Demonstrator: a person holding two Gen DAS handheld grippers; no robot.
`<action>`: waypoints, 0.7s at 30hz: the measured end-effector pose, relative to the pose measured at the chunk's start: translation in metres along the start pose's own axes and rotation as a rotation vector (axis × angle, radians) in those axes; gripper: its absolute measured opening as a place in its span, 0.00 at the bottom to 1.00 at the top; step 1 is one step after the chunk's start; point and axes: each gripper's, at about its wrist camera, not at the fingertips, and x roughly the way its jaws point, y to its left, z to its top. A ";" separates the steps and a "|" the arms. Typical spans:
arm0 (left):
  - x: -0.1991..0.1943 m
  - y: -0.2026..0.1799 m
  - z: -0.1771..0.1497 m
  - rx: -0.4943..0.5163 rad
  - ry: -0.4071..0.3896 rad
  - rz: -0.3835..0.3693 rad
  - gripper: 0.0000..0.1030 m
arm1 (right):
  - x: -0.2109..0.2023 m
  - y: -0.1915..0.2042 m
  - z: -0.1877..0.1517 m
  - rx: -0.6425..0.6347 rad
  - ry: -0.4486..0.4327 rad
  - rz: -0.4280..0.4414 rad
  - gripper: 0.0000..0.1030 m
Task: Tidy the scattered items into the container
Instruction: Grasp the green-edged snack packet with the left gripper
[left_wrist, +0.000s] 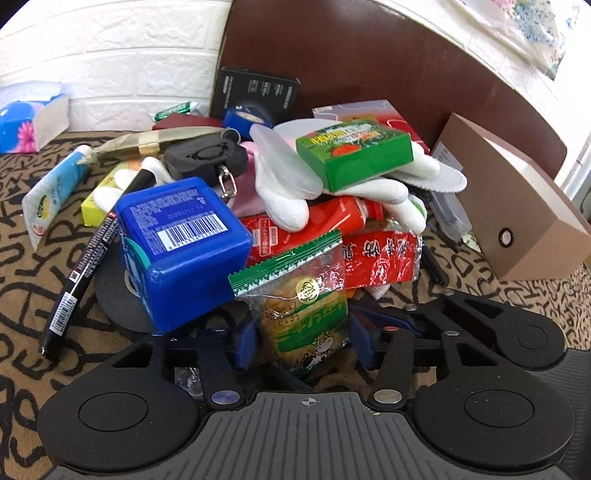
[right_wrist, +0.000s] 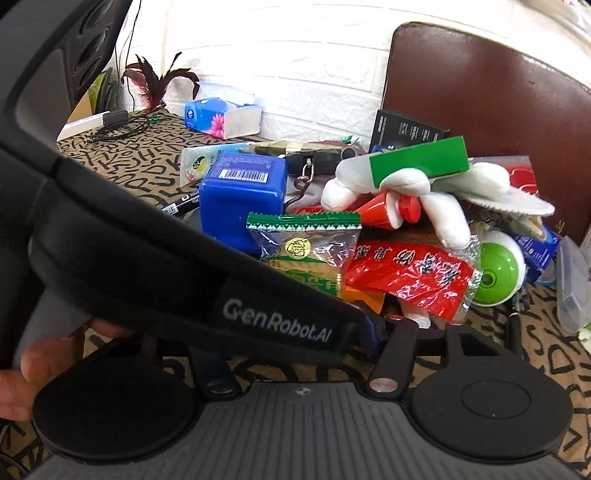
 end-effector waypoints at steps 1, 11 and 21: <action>-0.001 -0.001 -0.001 0.003 -0.001 0.001 0.63 | -0.001 0.000 -0.001 0.002 -0.002 0.001 0.60; -0.005 -0.020 -0.008 0.029 0.026 -0.031 0.59 | -0.021 -0.005 -0.014 0.039 -0.006 -0.013 0.56; -0.002 -0.055 -0.014 0.078 0.042 -0.054 0.65 | -0.046 -0.018 -0.028 0.105 -0.025 -0.055 0.54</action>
